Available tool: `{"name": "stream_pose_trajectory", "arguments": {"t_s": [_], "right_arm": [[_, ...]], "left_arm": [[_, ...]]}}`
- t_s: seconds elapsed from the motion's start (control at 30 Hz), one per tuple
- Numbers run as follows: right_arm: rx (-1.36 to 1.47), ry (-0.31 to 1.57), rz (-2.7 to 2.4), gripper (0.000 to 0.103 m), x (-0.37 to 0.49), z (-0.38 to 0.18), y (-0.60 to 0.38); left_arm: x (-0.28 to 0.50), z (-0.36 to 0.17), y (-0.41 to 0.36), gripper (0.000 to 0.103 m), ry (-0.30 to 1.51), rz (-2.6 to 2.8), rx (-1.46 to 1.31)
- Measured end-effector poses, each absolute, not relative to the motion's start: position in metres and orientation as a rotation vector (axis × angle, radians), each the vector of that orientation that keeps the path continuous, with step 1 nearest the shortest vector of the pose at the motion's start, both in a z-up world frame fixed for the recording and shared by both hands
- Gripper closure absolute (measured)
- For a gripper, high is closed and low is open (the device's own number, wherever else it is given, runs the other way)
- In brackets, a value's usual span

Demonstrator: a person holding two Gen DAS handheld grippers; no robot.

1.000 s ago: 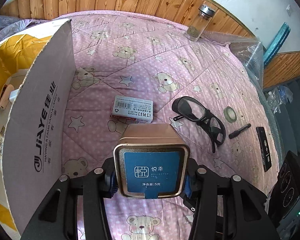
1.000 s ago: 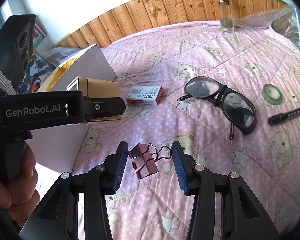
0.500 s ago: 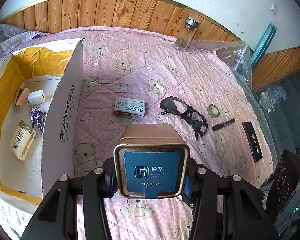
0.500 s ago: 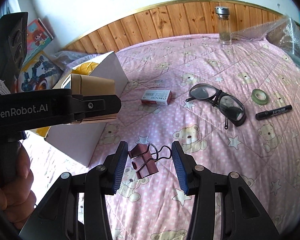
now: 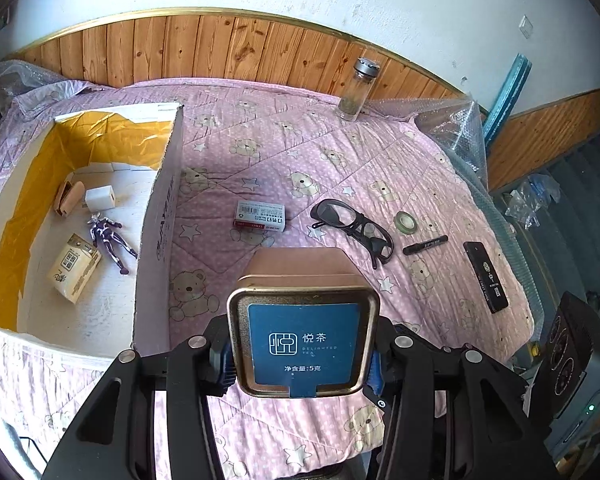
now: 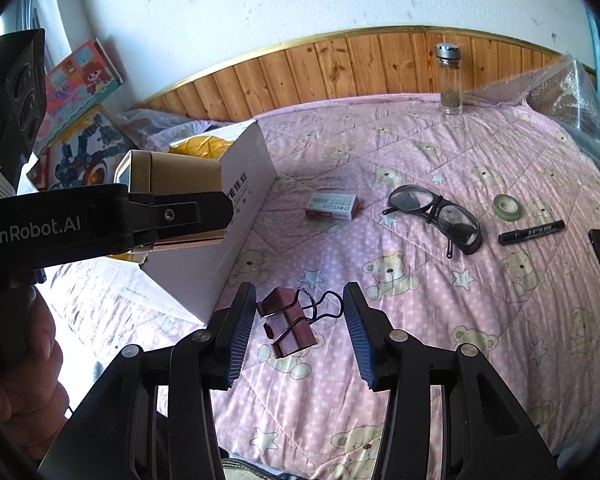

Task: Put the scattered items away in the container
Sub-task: 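Close the right tool on the pink binder clip and lift it while the left tool holds the tin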

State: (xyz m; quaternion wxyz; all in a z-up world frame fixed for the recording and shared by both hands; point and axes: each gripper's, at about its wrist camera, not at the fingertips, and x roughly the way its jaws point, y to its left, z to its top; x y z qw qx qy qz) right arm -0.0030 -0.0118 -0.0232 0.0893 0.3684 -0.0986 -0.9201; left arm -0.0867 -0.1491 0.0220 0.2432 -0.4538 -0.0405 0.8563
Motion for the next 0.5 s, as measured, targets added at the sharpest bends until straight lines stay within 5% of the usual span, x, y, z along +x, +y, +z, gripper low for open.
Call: {"name": "stream_pose_trajectory", "arguments": {"t_s": [0.5], "right_arm": [[1.018,-0.242,-2.772,0.056,0.029,0.003,-0.032]], "left_arm": [[-0.048,0.047,-0.173,0.053,-0.121,2.357,-1.154]]}}
